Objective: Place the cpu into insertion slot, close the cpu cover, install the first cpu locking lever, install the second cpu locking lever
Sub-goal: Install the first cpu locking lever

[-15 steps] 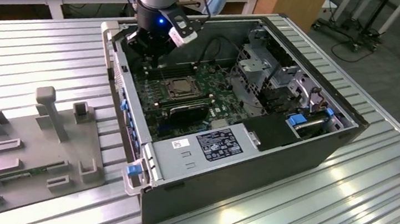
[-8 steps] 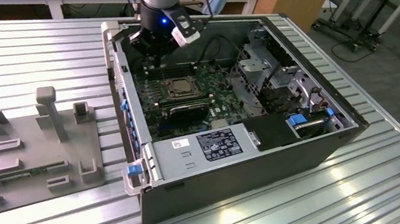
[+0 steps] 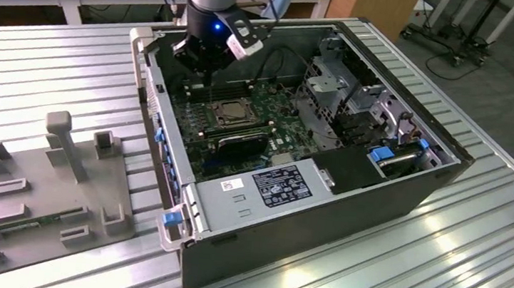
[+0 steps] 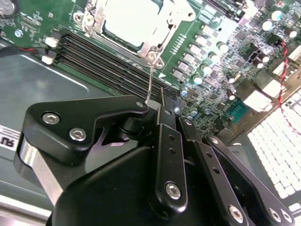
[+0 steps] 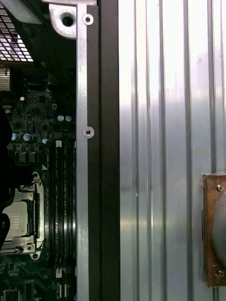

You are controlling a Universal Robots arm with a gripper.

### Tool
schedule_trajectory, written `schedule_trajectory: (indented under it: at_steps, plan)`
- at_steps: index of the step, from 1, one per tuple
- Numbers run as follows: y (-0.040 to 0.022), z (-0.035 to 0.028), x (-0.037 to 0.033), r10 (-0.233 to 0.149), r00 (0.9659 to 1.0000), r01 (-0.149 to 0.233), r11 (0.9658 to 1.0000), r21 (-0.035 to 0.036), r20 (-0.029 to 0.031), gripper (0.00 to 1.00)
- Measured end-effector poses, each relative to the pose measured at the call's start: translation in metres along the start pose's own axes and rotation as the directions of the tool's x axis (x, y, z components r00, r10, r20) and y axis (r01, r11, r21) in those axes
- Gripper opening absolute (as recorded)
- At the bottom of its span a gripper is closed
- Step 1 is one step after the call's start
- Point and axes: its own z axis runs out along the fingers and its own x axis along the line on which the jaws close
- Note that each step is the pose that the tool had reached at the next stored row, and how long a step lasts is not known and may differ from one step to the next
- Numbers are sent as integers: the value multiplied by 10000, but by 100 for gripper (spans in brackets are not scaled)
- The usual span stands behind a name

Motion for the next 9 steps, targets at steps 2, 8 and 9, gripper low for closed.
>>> schedule_trajectory:
  at_steps: [2,8,9]
  plan:
    - [0,2,-31,21,10000,-21,10000,-5,2,11]
    - [1,4,-81,59,10000,-59,10000,-7,6,11]
    - [1,5,-81,59,10000,-59,10000,-7,7,11]
